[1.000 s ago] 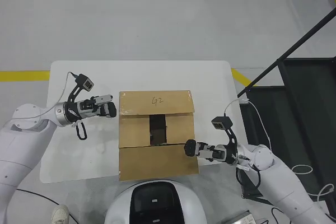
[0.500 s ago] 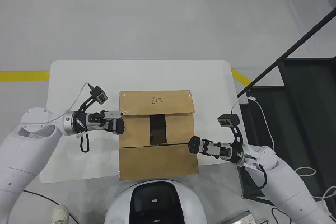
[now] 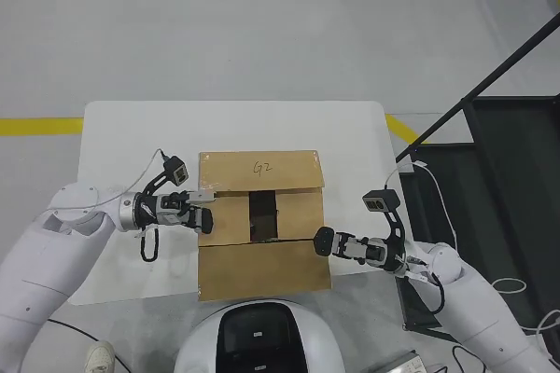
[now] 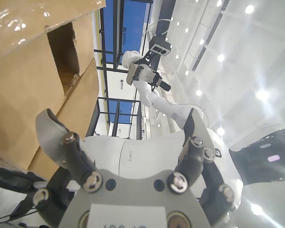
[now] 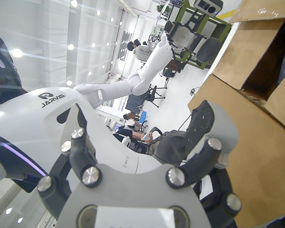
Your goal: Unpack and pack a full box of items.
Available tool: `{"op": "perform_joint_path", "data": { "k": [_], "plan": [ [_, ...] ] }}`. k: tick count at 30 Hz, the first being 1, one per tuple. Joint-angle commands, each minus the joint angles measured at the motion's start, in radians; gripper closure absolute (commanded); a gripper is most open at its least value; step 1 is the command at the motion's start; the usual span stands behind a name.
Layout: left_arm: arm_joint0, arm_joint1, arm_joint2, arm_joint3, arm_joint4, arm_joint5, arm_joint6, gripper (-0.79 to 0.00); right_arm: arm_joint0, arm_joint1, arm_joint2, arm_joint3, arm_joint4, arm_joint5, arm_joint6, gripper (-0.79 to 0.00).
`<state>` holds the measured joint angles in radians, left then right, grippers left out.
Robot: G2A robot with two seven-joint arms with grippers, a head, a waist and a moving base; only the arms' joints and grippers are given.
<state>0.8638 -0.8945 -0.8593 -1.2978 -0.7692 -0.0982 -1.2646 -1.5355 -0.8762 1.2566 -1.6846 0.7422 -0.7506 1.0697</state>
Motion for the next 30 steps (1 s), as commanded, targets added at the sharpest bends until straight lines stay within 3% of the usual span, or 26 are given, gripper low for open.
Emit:
{"op": "perform_joint_path", "data": {
  "k": [1, 13, 24, 30],
  "plan": [
    [-0.015, -0.013, 0.018, 0.039, -0.003, -0.007, 0.01, -0.785, 0.0, 0.0, 0.0, 0.0, 0.0, 0.0, 0.0, -0.785],
    [-0.133, -0.074, 0.054, 0.192, -0.015, -0.01, 0.029, -0.785, 0.0, 0.0, 0.0, 0.0, 0.0, 0.0, 0.0, -0.785],
    [-0.226, -0.116, 0.045, 0.23, -0.048, -0.008, 0.045, -0.785, 0.0, 0.0, 0.0, 0.0, 0.0, 0.0, 0.0, -0.785],
    [-0.318, -0.162, 0.077, 0.301, -0.09, 0.022, 0.051, -0.785, 0.0, 0.0, 0.0, 0.0, 0.0, 0.0, 0.0, -0.785]
  ]
}}
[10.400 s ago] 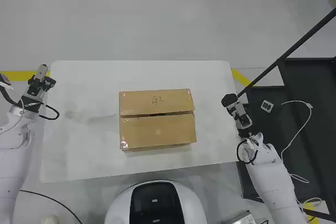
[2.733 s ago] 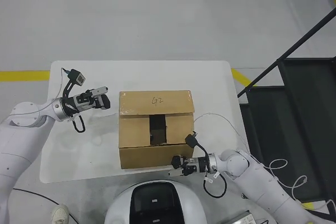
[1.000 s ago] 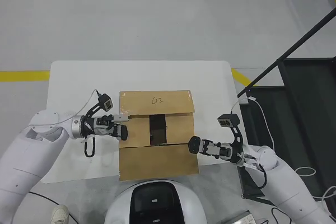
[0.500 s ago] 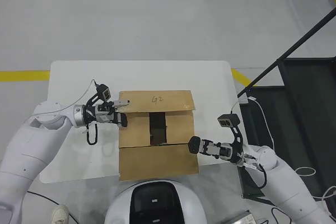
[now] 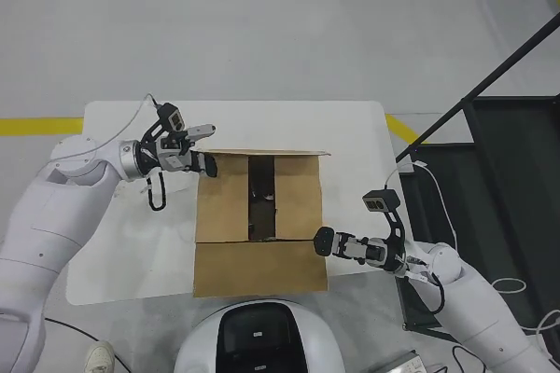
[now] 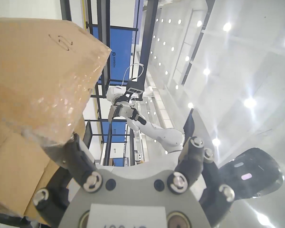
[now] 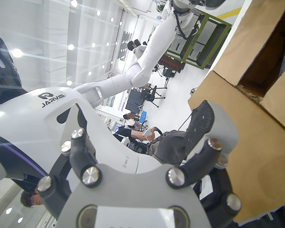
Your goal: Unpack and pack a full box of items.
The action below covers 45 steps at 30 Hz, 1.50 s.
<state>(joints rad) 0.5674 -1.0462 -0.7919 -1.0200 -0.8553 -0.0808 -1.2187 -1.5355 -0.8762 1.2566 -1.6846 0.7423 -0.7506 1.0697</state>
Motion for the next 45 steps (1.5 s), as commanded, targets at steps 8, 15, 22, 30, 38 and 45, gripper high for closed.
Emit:
{"op": "perform_joint_path", "data": {
  "k": [8, 15, 22, 30, 38, 45],
  "plan": [
    [-0.145, -0.093, 0.08, 0.225, 0.027, -0.036, 0.109, -0.785, 0.0, 0.0, 0.0, 0.0, 0.0, 0.0, 0.0, -0.785],
    [-0.166, -0.119, 0.095, 0.284, 0.021, -0.058, 0.121, -0.785, 0.0, 0.0, 0.0, 0.0, 0.0, 0.0, 0.0, -0.785],
    [-0.166, -0.119, 0.095, 0.284, 0.021, -0.058, 0.121, -0.785, 0.0, 0.0, 0.0, 0.0, 0.0, 0.0, 0.0, -0.785],
    [-0.149, -0.125, 0.095, 0.254, 0.056, -0.042, 0.253, -0.785, 0.0, 0.0, 0.0, 0.0, 0.0, 0.0, 0.0, -0.785],
    [-0.134, -0.17, 0.109, 0.262, 0.06, -0.028, 0.419, -0.785, 0.0, 0.0, 0.0, 0.0, 0.0, 0.0, 0.0, -0.785],
    [-0.162, -0.222, 0.133, 0.394, 0.078, 0.007, 0.521, -0.785, 0.0, 0.0, 0.0, 0.0, 0.0, 0.0, 0.0, -0.785]
  ]
}}
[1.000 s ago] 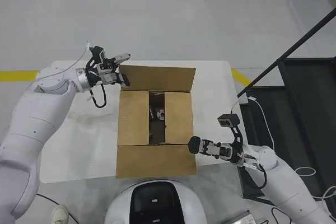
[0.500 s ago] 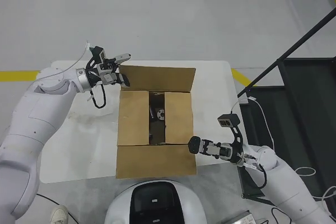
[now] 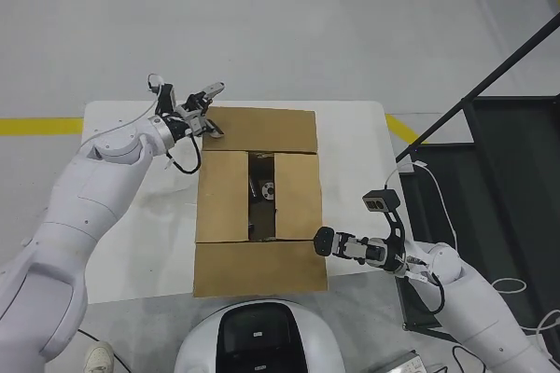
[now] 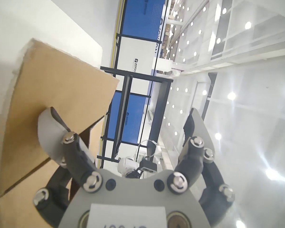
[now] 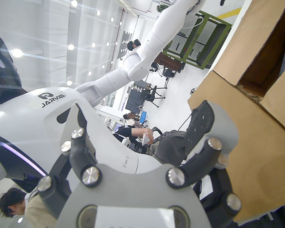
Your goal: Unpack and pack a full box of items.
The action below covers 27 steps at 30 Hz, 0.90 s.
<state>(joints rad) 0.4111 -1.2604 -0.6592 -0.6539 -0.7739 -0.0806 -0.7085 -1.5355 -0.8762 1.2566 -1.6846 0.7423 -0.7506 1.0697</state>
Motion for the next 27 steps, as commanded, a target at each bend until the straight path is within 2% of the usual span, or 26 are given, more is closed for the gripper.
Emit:
{"op": "perform_joint_path", "data": {
  "k": [1, 8, 16, 21, 27],
  "plan": [
    [-0.011, -0.015, 0.001, 0.049, -0.009, 0.019, 0.014, -0.785, 0.0, 0.0, 0.0, 0.0, 0.0, 0.0, 0.0, -0.785],
    [-0.052, -0.06, 0.033, 0.165, 0.057, 0.064, 0.024, -0.785, 0.0, 0.0, 0.0, 0.0, 0.0, 0.0, 0.0, -0.785],
    [-0.073, -0.092, 0.051, 0.245, 0.147, 0.024, 0.029, -0.785, 0.0, 0.0, 0.0, 0.0, 0.0, 0.0, 0.0, -0.785],
    [-0.08, -0.098, 0.042, 0.275, 0.169, -0.017, -0.021, -0.785, 0.0, 0.0, 0.0, 0.0, 0.0, 0.0, 0.0, -0.785],
    [-0.084, -0.084, -0.047, 0.3, 0.06, -0.148, -0.087, -0.785, 0.005, -0.003, -0.004, -0.02, -0.023, 0.028, -0.029, -0.785]
  ]
}}
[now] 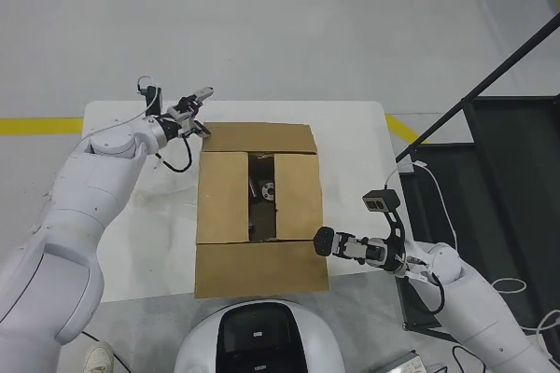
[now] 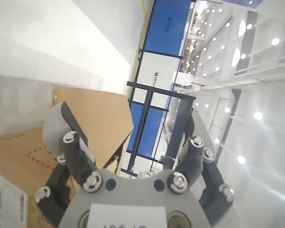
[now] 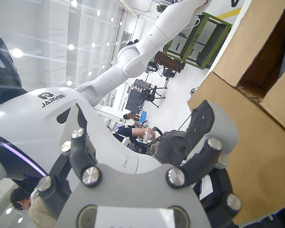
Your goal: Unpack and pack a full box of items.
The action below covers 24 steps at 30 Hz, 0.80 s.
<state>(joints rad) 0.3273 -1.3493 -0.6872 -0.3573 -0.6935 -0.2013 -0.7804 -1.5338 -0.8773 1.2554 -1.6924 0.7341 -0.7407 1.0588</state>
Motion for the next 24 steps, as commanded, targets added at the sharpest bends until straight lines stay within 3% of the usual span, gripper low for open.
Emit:
{"op": "perform_joint_path", "data": {
  "k": [1, 8, 13, 18, 24],
  "plan": [
    [-0.001, 0.01, -0.035, 0.003, -0.038, -0.048, -0.03, -0.785, 0.008, -0.003, -0.006, -0.021, -0.027, 0.032, -0.029, -0.785],
    [0.016, 0.066, -0.129, 0.007, -0.098, -0.083, -0.21, -0.785, 0.067, -0.018, -0.045, -0.084, -0.209, 0.143, -0.136, -0.785],
    [0.04, 0.121, -0.167, -0.01, -0.05, -0.069, -0.387, -0.785, 0.115, -0.032, -0.098, -0.14, -0.39, 0.31, -0.259, -0.785],
    [0.077, 0.174, -0.203, -0.071, 0.002, -0.071, -0.549, -0.785, 0.196, -0.049, -0.157, -0.149, -0.542, 0.522, -0.345, -0.785],
    [0.148, 0.24, -0.288, -0.181, -0.028, -0.048, -0.755, -0.785, 0.276, -0.07, -0.236, -0.124, -0.592, 0.667, -0.331, -0.785]
  ]
}}
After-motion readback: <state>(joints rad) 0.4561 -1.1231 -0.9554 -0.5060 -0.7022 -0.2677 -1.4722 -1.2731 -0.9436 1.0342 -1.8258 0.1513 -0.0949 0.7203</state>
